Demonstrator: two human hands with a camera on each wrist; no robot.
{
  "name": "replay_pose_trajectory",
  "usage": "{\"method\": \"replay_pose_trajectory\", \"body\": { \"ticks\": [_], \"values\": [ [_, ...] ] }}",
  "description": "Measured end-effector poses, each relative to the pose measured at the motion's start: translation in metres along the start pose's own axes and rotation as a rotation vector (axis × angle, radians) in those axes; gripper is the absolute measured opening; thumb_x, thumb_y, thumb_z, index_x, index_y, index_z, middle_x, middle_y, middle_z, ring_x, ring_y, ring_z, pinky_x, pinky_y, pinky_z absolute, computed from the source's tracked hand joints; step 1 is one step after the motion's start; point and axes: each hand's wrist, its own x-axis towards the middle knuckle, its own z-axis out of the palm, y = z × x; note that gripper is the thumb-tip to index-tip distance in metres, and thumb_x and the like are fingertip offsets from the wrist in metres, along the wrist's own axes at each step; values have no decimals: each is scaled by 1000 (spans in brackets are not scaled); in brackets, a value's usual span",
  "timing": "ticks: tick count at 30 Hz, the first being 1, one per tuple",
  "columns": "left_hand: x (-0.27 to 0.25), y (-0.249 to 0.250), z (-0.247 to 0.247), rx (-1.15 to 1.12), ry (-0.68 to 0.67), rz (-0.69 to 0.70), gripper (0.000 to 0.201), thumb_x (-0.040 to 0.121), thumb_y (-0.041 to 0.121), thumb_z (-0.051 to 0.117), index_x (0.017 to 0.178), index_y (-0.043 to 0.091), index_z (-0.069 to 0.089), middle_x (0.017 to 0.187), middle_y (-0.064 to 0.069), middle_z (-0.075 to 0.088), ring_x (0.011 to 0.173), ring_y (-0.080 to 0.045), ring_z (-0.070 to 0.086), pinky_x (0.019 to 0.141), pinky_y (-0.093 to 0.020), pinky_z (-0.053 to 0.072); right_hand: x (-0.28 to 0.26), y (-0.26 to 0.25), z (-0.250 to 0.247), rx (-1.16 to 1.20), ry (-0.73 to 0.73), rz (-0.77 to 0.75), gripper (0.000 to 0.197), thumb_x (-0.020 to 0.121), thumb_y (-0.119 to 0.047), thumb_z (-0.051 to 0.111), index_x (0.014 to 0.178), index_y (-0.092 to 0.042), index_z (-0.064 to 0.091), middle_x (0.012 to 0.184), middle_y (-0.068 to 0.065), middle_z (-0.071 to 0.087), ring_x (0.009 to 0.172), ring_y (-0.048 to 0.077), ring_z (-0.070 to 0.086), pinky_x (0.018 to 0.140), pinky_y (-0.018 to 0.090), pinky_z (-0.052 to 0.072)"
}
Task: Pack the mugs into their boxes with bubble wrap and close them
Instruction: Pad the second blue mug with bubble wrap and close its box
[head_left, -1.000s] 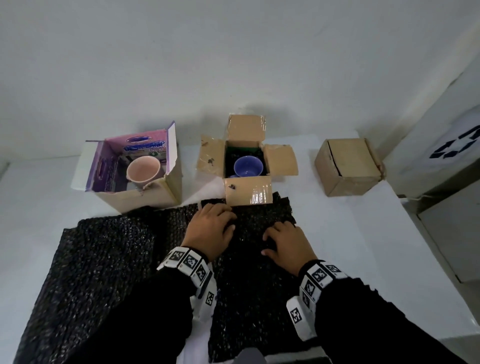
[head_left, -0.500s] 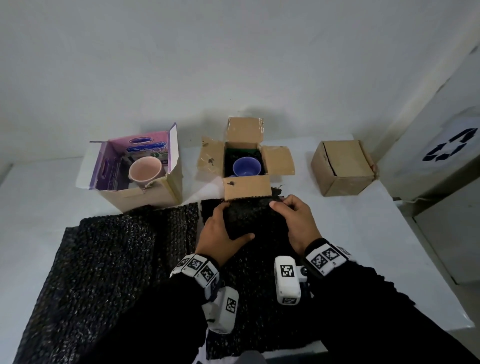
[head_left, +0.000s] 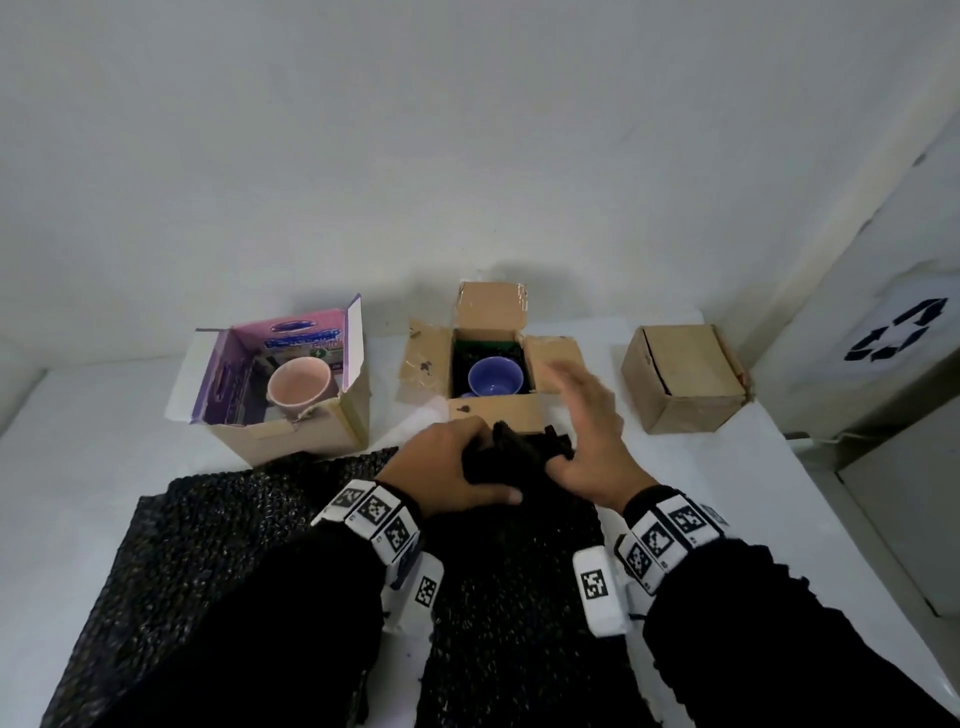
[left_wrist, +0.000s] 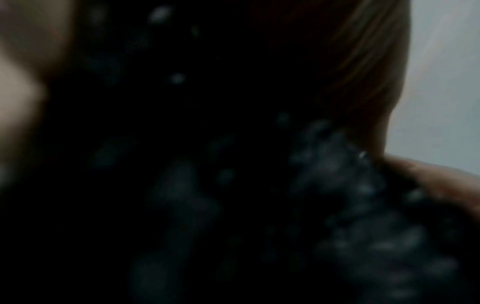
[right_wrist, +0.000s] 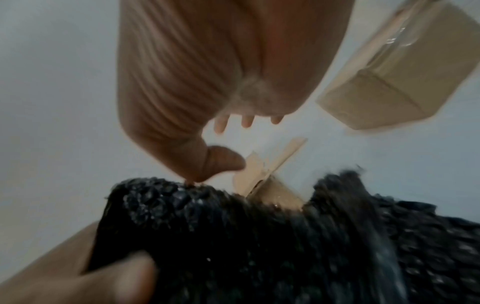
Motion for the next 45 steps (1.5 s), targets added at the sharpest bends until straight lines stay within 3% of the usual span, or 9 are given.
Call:
{"method": "replay_pose_trajectory", "body": {
  "ticks": [4, 9, 15, 18, 25, 29, 34, 39, 45],
  "values": [
    [10, 3, -19, 107, -60, 98, 45, 52, 33, 89, 85, 28, 57, 81, 11, 62, 77, -10, 58, 72, -31, 49, 11, -14, 5, -163, -414, 32, 92, 66, -32, 78, 143, -47, 29, 132, -17, 46, 131, 6, 26, 109, 39, 8],
    [18, 1, -40, 259, -73, 77, 40, 72, 27, 78, 106, 30, 57, 92, 6, 64, 88, -17, 61, 77, -30, 48, 19, -16, 5, -64, -396, 50, 17, 72, -30, 74, 82, -28, 61, 88, -9, 61, 87, 13, 56, 85, 39, 40],
    [33, -9, -65, 412, -75, 72, 20, 91, 17, 49, 109, 17, 57, 103, -8, 62, 96, -28, 59, 82, -40, 47, 42, -24, -16, 62, -312, 88, 19, 87, 3, 48, 97, -14, 46, 91, 8, 60, 82, 23, 53, 72, 34, 42],
    [40, -5, -67, 341, -20, 38, 17, 94, 20, 47, 109, 15, 50, 100, -13, 65, 90, -32, 60, 79, -43, 48, 57, -29, -24, 118, -314, 106, 21, 91, 2, 42, 105, -12, 47, 90, -15, 61, 82, 13, 53, 71, 27, 40],
    [49, -12, -61, 277, 179, 173, 51, 89, 67, 26, 99, 23, 49, 84, 4, 60, 74, -17, 57, 64, -35, 47, 87, -25, -33, 204, -461, 257, 51, 79, -81, 44, 108, -44, 65, 114, -12, 65, 107, 6, 60, 98, 31, 44],
    [58, -26, -56, 174, 245, 179, 34, 91, 38, 34, 114, 22, 53, 101, 2, 57, 81, -19, 57, 68, -33, 45, 116, -16, -33, -109, -525, 228, 29, 98, -35, 42, 110, -27, 67, 119, -1, 60, 119, 20, 49, 97, 35, 29],
    [67, -37, -38, 167, 431, 88, 25, 88, 17, 55, 103, 26, 37, 104, -4, 54, 58, -29, 55, 47, -34, 42, 152, -1, -26, -607, -345, 37, 20, 89, -33, 55, 106, -36, 65, 103, -8, 39, 110, 24, 35, 88, 38, 25],
    [75, -47, -13, 181, 494, 62, 22, 86, 25, 44, 95, 16, 62, 99, -4, 60, 64, -24, 58, 48, -27, 41, 178, 11, -3, -314, 20, -79, 19, 80, -10, 69, 93, -22, 75, 94, -10, 43, 87, 15, 50, 76, 24, 41],
    [71, -52, 14, 519, 363, -5, 36, 79, 30, 43, 102, 18, 69, 95, 3, 69, 94, -24, 56, 82, -38, 41, 182, 24, 40, -186, -169, -201, 24, 78, -2, 67, 93, -20, 74, 98, -6, 53, 82, 11, 50, 70, 10, 35]
  ]
}}
